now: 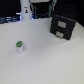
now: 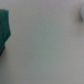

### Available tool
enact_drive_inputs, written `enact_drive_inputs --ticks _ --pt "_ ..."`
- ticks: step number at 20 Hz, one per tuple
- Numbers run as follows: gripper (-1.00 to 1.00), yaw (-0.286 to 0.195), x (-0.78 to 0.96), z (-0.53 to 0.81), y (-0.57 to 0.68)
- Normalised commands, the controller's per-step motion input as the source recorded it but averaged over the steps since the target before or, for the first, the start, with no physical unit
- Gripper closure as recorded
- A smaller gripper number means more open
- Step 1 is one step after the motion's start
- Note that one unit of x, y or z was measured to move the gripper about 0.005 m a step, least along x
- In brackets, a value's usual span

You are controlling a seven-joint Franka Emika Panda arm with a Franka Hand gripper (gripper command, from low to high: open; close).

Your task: Open the kcup holder, insert the kcup into the holder, and close the kcup holder

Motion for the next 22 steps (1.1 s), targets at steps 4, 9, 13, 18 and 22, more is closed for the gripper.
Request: enact_drive_inputs --ticks 4,9,13,18,22 --pt "-1.00 -0.164 -0.23 0.08 0.66" --pt "-1.00 -0.169 -0.26 0.08 0.69" --pt "-1.00 -0.168 -0.23 0.04 0.72" --pt "-1.00 -0.190 -0.22 0.00 0.73" --pt "-1.00 -0.190 -0.24 -0.04 0.72"
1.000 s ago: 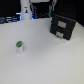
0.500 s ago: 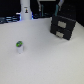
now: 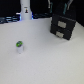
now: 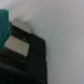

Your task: Open the kcup holder, insert the kcup into the holder, and close the kcup holder

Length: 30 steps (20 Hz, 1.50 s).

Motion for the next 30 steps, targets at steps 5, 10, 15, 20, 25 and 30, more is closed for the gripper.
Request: enact_drive_inputs --ticks 5,10,15,20,25,30 --pt "-1.00 -0.192 -0.22 -0.19 0.64" --pt "-1.00 -0.192 -0.21 -0.33 0.52" --pt "-1.00 -0.165 -0.22 -0.35 0.45" --pt "-1.00 -0.109 -0.20 -0.40 0.34" --pt "-1.00 -0.035 -0.20 -0.46 0.25" --pt "-1.00 0.001 -0.29 -0.50 0.09"
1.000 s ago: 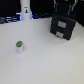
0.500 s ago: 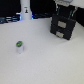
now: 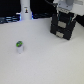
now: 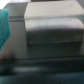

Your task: Open the kcup holder, insert the kcup into the holder, and close the kcup holder

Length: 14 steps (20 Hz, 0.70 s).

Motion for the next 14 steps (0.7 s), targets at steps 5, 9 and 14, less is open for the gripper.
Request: enact_drive_inputs --ticks 5,9,14 --pt "-1.00 0.011 -0.32 -0.40 0.01" --pt "1.00 -0.003 -0.08 -0.09 0.00" --pt "1.00 -0.002 0.03 -0.01 0.00"
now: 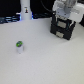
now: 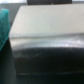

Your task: Open the kcup holder, insert the kcup into the holder, and close the kcup holder

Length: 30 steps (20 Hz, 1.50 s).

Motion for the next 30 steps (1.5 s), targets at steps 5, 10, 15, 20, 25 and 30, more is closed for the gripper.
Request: enact_drive_inputs --ticks 5,10,15,20,25,30 --pt "1.00 -0.007 0.03 -0.01 -0.01" --pt "1.00 -0.001 0.05 -0.01 0.00" --pt "1.00 -0.015 0.42 0.05 -0.02" --pt "1.00 -0.030 0.80 0.10 -0.16" --pt "1.00 -0.038 0.81 0.15 -0.19" --pt "1.00 -0.043 0.83 0.14 -0.20"
